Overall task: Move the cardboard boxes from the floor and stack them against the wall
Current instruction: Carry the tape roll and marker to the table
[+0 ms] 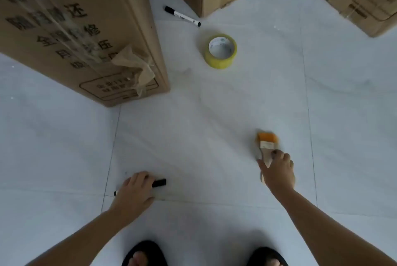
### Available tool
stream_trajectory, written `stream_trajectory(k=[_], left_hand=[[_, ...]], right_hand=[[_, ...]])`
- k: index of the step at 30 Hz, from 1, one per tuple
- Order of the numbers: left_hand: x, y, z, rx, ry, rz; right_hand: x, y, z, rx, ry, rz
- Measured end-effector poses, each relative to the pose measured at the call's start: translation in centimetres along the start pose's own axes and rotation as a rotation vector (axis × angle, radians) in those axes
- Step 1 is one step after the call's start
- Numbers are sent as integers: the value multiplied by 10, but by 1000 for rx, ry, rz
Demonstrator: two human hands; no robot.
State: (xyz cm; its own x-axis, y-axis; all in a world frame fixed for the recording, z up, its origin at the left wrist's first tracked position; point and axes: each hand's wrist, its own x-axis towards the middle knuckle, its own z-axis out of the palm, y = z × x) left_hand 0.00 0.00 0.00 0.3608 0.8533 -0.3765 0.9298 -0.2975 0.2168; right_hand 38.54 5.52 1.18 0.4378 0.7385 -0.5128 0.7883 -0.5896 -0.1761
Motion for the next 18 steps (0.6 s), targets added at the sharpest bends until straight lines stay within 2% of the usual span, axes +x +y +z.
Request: stream_trajectory(k=[2,4,7,9,11,13,16,18], left_hand=[[4,3,-2,-41,107,29],[11,3,-1,12,149,58],[37,8,-10,-4,82,18],[55,14,-24,-136,-44,-112],[76,16,-37,-279,-124,-214],[99,17,-45,-402,-115,-301],[116,19,-51,-486,-110,-449],[117,21,-49,-512,-123,-474]], right_hand=[[5,-2,-3,32,17,33],[10,-5,-4,37,-13,46],[19,-16,-7,47,-70,69],[29,-29,-17,74,-84,57],[42,-50,-35,55,-65,-41],[60,-80,-55,9,-7,-165],[93,-135,-80,-10,84,-311],[113,-172,-87,-37,115,-396]])
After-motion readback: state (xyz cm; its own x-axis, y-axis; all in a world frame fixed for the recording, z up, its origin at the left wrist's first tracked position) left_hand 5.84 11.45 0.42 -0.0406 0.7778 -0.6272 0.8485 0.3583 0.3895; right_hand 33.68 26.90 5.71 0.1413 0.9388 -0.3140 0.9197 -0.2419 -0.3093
